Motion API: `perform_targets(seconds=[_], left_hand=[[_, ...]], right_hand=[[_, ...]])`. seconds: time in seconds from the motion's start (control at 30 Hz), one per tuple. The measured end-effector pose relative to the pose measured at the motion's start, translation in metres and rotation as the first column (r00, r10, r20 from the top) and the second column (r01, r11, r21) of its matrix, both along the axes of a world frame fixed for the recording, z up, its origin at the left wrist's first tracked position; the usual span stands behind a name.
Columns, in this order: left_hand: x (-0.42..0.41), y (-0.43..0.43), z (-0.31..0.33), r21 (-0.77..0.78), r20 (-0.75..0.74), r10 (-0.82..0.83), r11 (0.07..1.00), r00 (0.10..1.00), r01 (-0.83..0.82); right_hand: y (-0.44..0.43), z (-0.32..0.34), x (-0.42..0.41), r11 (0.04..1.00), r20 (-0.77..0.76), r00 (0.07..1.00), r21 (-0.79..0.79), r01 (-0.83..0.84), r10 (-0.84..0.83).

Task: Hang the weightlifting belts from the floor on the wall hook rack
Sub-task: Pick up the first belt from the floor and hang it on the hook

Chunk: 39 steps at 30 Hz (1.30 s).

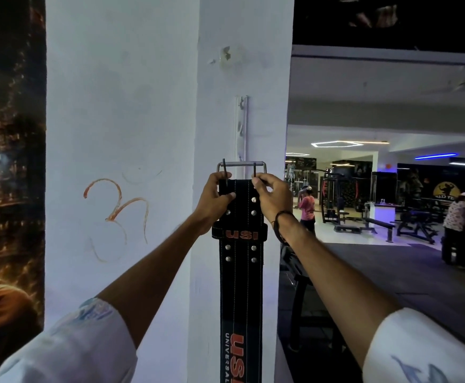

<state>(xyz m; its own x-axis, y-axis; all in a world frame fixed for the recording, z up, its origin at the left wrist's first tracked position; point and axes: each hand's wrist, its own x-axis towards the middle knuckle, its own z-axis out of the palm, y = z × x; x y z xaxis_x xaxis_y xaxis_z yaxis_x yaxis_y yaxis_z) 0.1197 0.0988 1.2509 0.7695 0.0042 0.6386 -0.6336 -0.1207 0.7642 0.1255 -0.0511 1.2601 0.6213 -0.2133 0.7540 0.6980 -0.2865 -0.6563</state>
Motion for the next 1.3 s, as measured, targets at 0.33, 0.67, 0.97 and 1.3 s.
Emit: perform_targets(seconds=[0.33,0.67,0.97,1.3], left_hand=[[0.057,0.012,-0.008,0.029,-0.058,-0.015,0.999,0.998,0.016],[0.081,0.005,-0.041,0.0,-0.043,0.057,0.998,0.997,-0.057],[0.081,0.002,-0.019,0.123,0.062,0.504,0.853,0.861,-0.508],[0.061,0.013,-0.026,0.306,0.074,0.504,0.81,0.861,-0.5]], right_hand=[[0.015,-0.005,0.056,0.997,-0.162,0.984,-0.006,0.08,-0.08],[0.014,-0.032,0.068,0.989,-0.226,0.962,-0.032,0.147,-0.15],[0.015,-0.01,0.068,0.945,-0.336,0.883,-0.129,0.302,-0.328],[0.007,-0.021,0.043,0.962,-0.375,0.905,-0.25,0.11,-0.201]])
